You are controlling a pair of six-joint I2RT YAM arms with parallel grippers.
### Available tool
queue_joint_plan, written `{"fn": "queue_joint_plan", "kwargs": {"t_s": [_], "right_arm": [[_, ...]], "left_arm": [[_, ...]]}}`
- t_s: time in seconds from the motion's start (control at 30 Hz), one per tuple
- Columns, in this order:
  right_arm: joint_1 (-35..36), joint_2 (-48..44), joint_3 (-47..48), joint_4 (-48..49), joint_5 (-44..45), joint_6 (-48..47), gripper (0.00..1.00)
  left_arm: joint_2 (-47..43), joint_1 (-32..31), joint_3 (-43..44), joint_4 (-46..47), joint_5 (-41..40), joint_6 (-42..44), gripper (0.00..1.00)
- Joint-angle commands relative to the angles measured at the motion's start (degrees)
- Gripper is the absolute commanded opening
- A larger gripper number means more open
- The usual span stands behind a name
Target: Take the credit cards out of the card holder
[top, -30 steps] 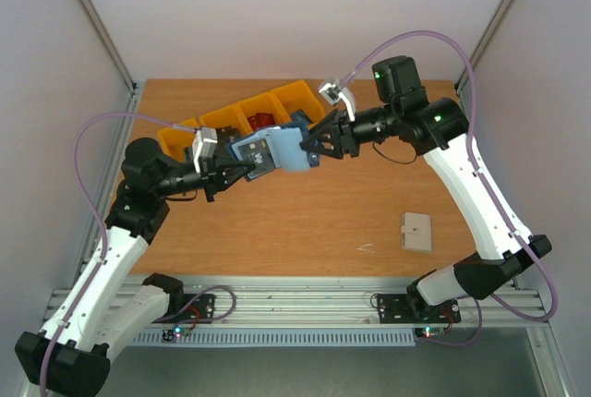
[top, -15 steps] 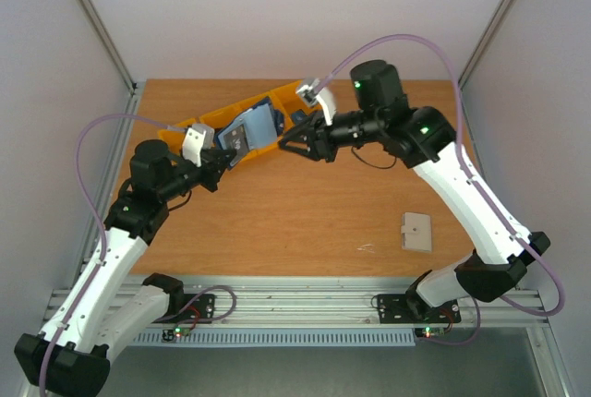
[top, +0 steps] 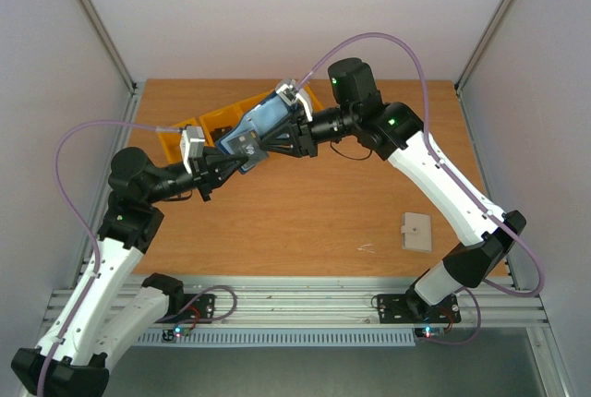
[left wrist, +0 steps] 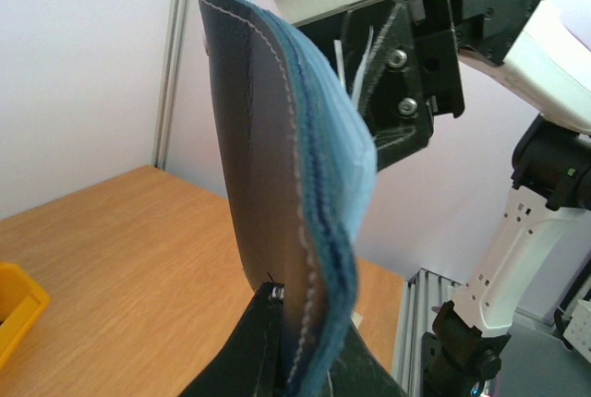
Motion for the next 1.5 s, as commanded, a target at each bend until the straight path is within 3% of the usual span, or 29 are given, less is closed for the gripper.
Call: {"fn": "queue_joint_plan", "kwargs": {"t_s": [0.0,0.2,0.47,0.6,0.77,0.93,1.17,1.47], "right_arm": [[0.5,0.4,1.0,0.9,-3.8,-1.4,0.18],[0.9,0.0,0.2,0.1,-6.2,-3.4,0.01],[1.1,0.8,0.2,1.0,-7.9,-2.7,0.01],[1.7,1.2,0.2,2.0,-6.9,-2.5,0.17],[1.7,1.1,0.2,2.0,-6.2,-3.1,0.01],[1.6,0.2,0.1,0.7,-5.4,-4.6,0.01],[-2.8,-2.7,-1.1,1.3,-4.7,-3.6,0.01],[-3.1,-3.0,1.5,-3.6,-2.6,-7.2,0.01]], "left_arm": [[0.4,-0.2,0.5,6.5,4.6,-0.4,0.0],[0.7,-0.2,0.6,6.0,4.3,-1.1,0.0],[1.2,-0.2,0.5,6.2,3.3,-2.4,0.0],[1.2,-0.2,0.5,6.4,3.1,-2.8,0.0],[1.3,-0.2,0.4,6.3,2.8,-2.8,0.0],[1.2,-0.2,0.1,6.1,2.4,-3.0,0.0],[0.8,-0.2,-0.4,6.0,2.3,-4.5,0.08],[0.9,-0.2,-0.4,5.7,2.7,-5.2,0.15]]}}
